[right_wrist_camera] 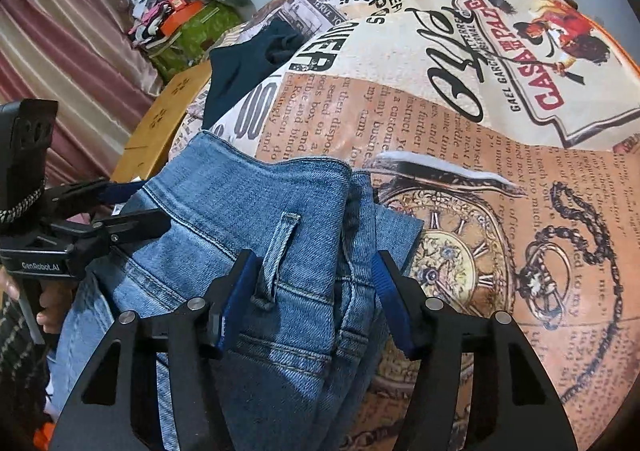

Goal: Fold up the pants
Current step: 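Grasp the folded jeans at the waistband with both grippers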

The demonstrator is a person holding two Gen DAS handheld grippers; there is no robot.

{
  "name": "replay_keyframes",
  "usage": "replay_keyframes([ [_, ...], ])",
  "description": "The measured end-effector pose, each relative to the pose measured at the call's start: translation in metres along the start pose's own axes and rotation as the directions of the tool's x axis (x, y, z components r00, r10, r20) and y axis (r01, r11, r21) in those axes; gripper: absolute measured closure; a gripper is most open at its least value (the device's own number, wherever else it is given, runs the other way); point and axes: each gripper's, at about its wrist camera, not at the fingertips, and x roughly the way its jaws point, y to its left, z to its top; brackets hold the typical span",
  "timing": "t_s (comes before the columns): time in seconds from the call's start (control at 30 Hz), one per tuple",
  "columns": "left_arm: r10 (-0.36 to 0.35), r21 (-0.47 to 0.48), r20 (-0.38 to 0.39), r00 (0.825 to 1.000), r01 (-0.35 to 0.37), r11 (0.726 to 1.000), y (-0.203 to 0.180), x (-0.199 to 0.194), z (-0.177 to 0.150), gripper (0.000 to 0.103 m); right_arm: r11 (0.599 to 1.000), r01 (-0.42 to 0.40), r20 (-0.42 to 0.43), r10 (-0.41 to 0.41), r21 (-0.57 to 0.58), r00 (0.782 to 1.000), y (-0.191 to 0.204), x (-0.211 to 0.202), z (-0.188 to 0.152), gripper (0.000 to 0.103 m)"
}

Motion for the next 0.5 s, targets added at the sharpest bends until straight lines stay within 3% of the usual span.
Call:
replay_keyframes([
  [0.1, -0.025, -0.023, -0.009, 1.000, 0.025, 0.999, 0.000, 0.000, 0.001, 0.043, 1.000, -0.018, -0.016, 0.019, 0.020, 1.000, -0.005, 0.002, 0.001, 0.047],
  [0.27, 0.046, 0.029, 0.021, 0.999, -0.047, 0.998, -0.014, -0.005, -0.001, 0.048, 0.999, -0.025, -0.032, 0.027, 0.045, 0.999, -0.007, 0.008, 0.006, 0.047],
  [0.33, 0.076, 0.056, 0.052, 0.996, -0.079, 0.995, -0.020, -0.012, -0.001, 0.053, 0.997, -0.041, -0.035, 0.044, 0.062, 0.998, -0.009, 0.006, 0.007, 0.059],
  [0.37, 0.088, 0.069, 0.071, 0.994, -0.093, 0.993, -0.023, -0.016, -0.001, 0.060, 0.997, -0.052, -0.024, 0.054, 0.058, 0.998, -0.008, 0.003, 0.007, 0.072],
  [0.43, 0.098, 0.104, 0.128, 0.987, -0.112, 0.988, -0.032, -0.030, -0.001, 0.068, 0.999, -0.047, 0.018, 0.047, 0.012, 0.999, 0.003, -0.009, 0.003, 0.078],
  [0.5, 0.088, 0.136, 0.173, 0.981, -0.112, 0.984, -0.040, -0.040, -0.001, 0.071, 0.997, 0.016, 0.075, -0.010, -0.077, 0.997, 0.021, -0.021, -0.003, 0.081],
])
